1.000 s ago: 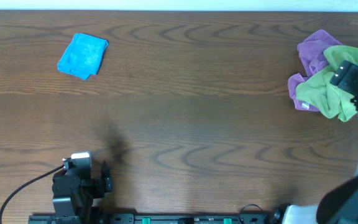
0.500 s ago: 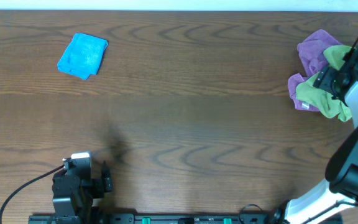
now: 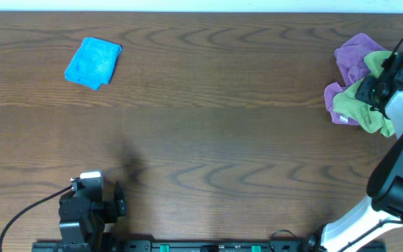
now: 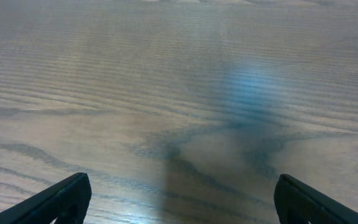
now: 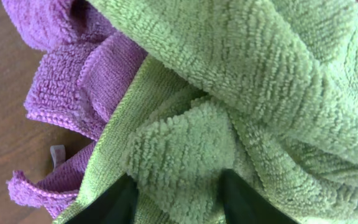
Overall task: Fold the cloth
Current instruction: 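Reach the right gripper to the green cloth on the pile and grasp it, then lift the green cloth with the right gripper and drag it leftward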
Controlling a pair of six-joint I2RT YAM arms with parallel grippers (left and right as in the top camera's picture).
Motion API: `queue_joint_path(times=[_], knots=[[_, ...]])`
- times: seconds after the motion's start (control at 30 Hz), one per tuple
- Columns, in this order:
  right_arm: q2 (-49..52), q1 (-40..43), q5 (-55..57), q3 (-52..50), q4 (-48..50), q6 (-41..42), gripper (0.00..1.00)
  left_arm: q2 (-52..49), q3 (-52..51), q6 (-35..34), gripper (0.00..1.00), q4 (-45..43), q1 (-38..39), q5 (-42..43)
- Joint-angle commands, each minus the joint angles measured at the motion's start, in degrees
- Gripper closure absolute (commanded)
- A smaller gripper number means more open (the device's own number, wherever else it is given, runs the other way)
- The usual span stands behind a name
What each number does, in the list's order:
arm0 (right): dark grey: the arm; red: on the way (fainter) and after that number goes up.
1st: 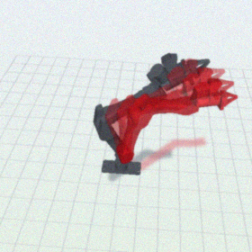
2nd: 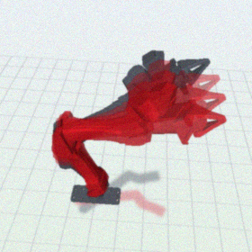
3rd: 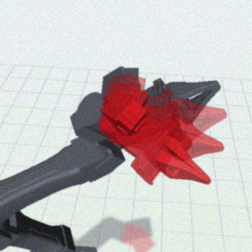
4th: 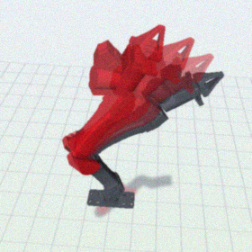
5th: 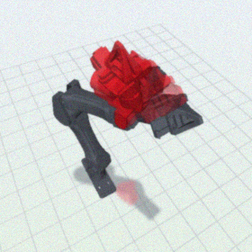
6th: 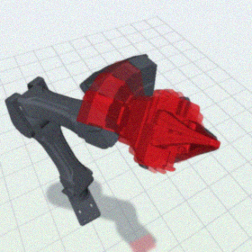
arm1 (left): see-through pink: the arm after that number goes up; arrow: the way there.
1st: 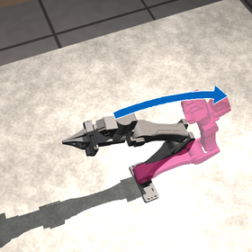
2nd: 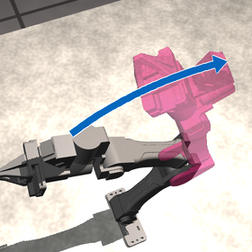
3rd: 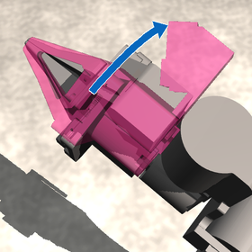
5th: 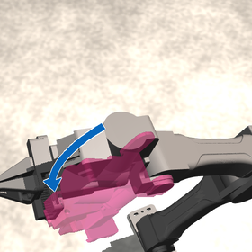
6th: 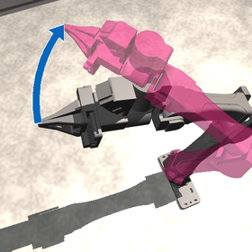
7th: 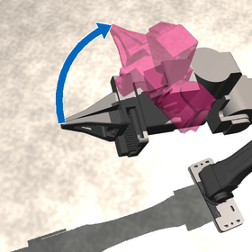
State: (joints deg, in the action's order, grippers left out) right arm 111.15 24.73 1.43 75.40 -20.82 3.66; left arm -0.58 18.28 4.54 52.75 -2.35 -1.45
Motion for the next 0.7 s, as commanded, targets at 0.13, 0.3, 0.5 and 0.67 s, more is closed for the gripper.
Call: queue_joint_path(times=[0.13,0.3,0.5,0.67], knots=[[-1.8,0.3,-0.4,1.0,0.4,0.0,0.86,0.4,-0.3,0.6,0.05,1.4,0.3,0.0],[-4.2,0.3,-0.4,1.0,-0.1,-0.7,0.99,0.4,-0.3,0.6,0.05,1.4,0.3,0.0],[-10.1,-1.3,-0.4,1.0,-1.0,-4.3,0.99,0.4,-0.3,0.6,0.05,1.4,0.3,0.0],[-15.7,-4.4,-0.4,1.0,-3.2,-7.8,0.99,0.4,-0.3,0.6,0.05,1.4,0.3,0.0]])
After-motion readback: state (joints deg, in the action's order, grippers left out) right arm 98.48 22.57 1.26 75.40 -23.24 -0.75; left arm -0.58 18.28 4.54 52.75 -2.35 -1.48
